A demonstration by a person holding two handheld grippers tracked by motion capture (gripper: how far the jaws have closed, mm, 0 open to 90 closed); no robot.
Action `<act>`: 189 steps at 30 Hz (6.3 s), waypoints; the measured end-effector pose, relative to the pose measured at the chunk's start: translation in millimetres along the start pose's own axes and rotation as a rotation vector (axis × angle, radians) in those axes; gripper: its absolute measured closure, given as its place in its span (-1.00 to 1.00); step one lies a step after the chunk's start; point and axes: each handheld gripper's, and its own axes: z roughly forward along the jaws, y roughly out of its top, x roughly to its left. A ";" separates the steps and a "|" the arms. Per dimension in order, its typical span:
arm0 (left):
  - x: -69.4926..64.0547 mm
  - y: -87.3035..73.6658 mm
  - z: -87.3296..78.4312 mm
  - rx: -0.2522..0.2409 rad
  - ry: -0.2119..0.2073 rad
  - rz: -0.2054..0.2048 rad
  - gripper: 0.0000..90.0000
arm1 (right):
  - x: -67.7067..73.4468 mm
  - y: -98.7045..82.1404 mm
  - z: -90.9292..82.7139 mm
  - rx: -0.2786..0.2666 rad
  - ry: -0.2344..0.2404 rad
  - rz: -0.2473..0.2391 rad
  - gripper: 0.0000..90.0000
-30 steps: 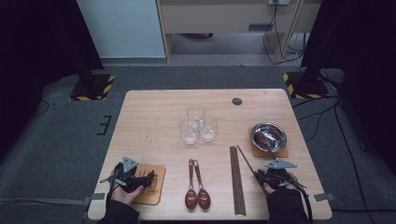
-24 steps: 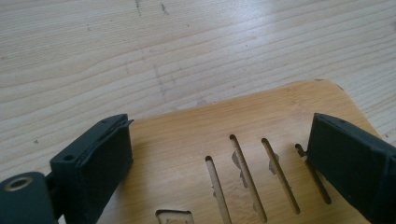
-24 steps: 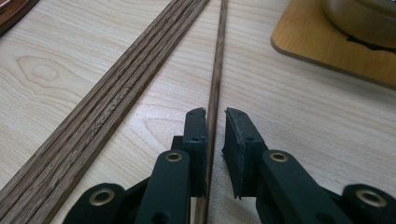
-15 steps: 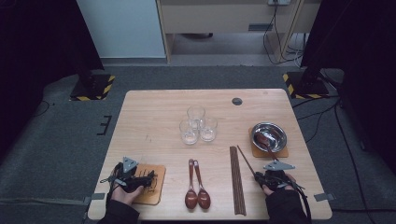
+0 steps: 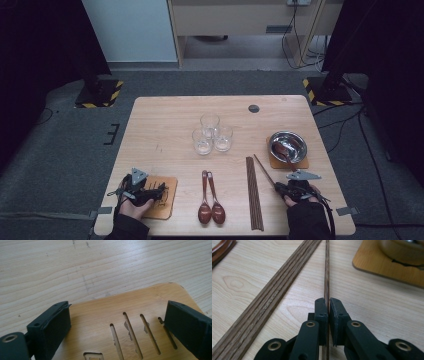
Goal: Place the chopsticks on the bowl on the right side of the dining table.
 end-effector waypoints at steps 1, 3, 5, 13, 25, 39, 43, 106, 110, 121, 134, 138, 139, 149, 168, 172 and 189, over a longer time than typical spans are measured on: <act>0.0 0.0 0.0 0.000 0.000 0.000 -0.87 | -0.4 0.5 -1.2 -0.003 0.004 0.009 0.89; 0.0 0.0 0.0 0.000 0.000 0.000 -0.87 | -0.7 1.2 -2.7 -0.007 0.006 0.014 0.89; 0.0 0.0 0.0 0.000 0.000 0.000 -0.87 | -1.4 2.5 -4.7 -0.017 0.009 0.017 0.89; 0.0 0.0 0.0 0.000 0.000 0.000 -0.87 | -4.4 7.4 -13.1 -0.057 0.019 0.018 0.89; 0.0 0.0 0.0 0.000 0.000 0.000 -0.87 | -5.8 15.3 -25.7 -0.106 0.031 0.029 0.89; 0.0 0.0 0.0 0.000 0.000 0.000 -0.87 | -7.4 24.7 -38.5 -0.156 0.036 0.030 0.90; 0.0 0.0 0.0 0.000 0.000 0.000 -0.87 | -7.7 27.1 -41.8 -0.170 0.037 0.031 0.89; 0.0 0.2 0.2 0.000 0.000 -0.001 -0.87 | -53.0 69.4 -66.1 -0.335 0.010 0.066 0.90; 0.0 0.2 0.2 0.000 0.000 0.000 -0.87 | -60.0 70.8 -62.6 -0.330 0.002 0.072 0.89; 0.0 0.1 0.2 0.000 0.000 -0.001 -0.87 | -72.3 73.1 -53.2 -0.320 -0.015 0.081 0.89; 0.0 0.1 0.2 0.000 0.000 0.000 -0.87 | -86.3 78.8 -38.5 -0.305 -0.041 0.081 0.89; 0.0 0.1 0.2 0.000 0.000 0.000 -0.88 | -89.1 79.4 -34.7 -0.298 -0.043 0.085 0.89; 0.0 0.1 0.2 0.000 0.000 0.000 -0.87 | -89.8 79.7 -33.9 -0.299 -0.042 0.090 0.89; 0.0 0.1 0.2 0.000 0.001 0.000 -0.88 | -96.5 80.6 -20.9 -0.275 -0.055 0.091 0.89; 0.0 0.1 0.2 0.000 0.001 0.000 -0.88 | -96.4 80.4 1.4 -0.204 -0.067 0.071 0.89; 0.0 0.1 0.2 0.000 0.000 0.000 -0.88 | -96.2 79.9 5.1 -0.188 -0.070 0.063 0.89; 0.0 0.1 0.2 0.000 0.000 0.000 -0.88 | -93.7 78.7 13.6 -0.136 -0.072 0.047 0.89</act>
